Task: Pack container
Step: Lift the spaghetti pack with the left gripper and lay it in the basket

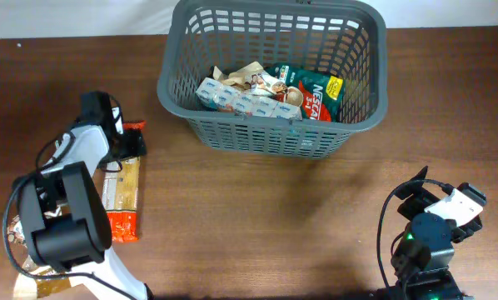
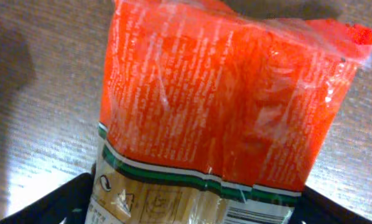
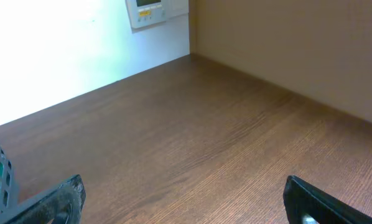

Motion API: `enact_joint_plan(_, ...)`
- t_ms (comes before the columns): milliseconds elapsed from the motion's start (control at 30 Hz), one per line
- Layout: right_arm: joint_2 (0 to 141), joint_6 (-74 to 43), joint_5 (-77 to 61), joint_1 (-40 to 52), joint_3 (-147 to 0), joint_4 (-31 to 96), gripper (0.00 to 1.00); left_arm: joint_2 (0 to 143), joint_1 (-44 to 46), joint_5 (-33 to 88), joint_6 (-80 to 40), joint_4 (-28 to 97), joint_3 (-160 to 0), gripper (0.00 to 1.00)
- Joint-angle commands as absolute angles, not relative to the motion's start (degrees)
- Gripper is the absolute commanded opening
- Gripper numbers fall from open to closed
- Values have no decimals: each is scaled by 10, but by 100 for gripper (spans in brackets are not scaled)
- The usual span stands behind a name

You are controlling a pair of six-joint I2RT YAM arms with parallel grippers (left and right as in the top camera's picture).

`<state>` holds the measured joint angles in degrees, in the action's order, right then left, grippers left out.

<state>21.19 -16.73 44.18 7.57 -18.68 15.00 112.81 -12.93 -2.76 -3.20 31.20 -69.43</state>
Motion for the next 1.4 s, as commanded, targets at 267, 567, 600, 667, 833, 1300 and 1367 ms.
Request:
enact_joint_plan(267, 208, -168, 468, 79, -182, 134, 99, 1179, -151, -79, 19, 236, -582, 1)
enact_joint_plan(567, 208, -168, 468, 79, -182, 131, 99, 1138, -147, 29, 99, 359, -1020, 1)
enact_joint_plan(600, 208, -168, 468, 79, -182, 131, 99, 1138, -143, 55, 102, 363, -1082, 1)
enact_joint_plan(667, 208, -168, 468, 79, -182, 131, 99, 1138, -131, 114, 115, 356, -1182, 1)
enact_joint_plan(833, 208, -168, 468, 79, -182, 130, 99, 1138, -84, 295, 130, 272, -1348, 1)
enact_joint_plan(1300, 208, -168, 457, 79, -182, 115, 99, 1182, 120, 838, 147, 269, -1354, 1)
enact_joint_plan(1367, 208, -168, 452, 79, -182, 115, 99, 1205, 123, 836, 176, 299, -1323, 2)
